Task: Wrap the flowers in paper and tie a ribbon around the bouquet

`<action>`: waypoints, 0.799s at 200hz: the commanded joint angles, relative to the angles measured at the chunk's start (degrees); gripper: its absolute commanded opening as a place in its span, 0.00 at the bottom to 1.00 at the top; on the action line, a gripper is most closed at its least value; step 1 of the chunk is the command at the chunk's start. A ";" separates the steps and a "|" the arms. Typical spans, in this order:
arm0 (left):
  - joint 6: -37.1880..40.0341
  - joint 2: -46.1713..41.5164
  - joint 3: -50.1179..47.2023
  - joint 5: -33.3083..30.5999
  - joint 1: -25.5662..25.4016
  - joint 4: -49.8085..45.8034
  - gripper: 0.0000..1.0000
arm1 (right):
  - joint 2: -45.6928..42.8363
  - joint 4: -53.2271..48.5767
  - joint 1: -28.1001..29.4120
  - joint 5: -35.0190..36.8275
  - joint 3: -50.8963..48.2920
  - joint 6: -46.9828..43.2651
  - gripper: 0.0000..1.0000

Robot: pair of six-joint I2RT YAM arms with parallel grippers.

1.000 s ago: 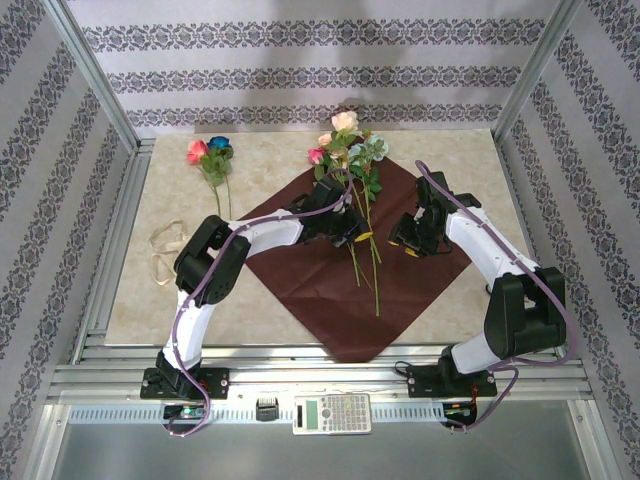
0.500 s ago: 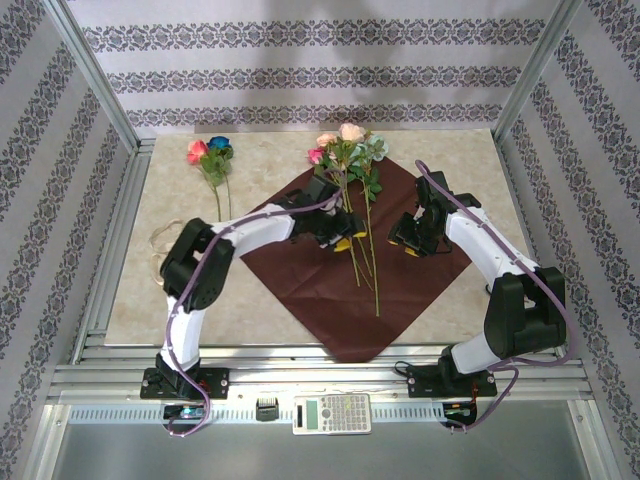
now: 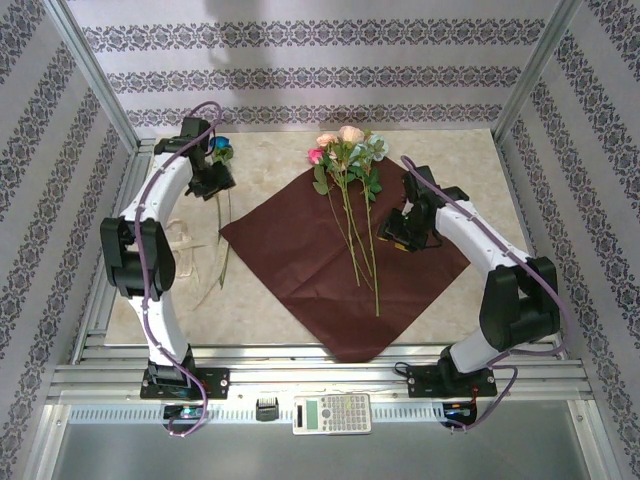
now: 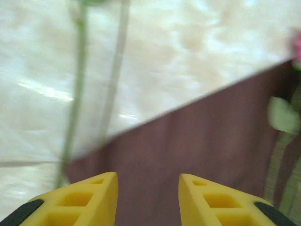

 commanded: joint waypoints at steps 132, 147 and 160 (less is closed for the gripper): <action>14.19 24.62 15.09 -9.23 2.86 -6.69 0.35 | 0.34 -2.94 -1.72 0.59 1.91 -1.77 0.46; 15.11 25.42 15.27 -8.36 2.92 -6.30 0.32 | 0.53 -2.96 -1.73 0.63 2.16 -1.77 0.45; 15.80 25.68 15.05 -8.33 2.88 -5.97 0.29 | 0.75 -3.03 -1.74 0.64 2.26 -1.77 0.46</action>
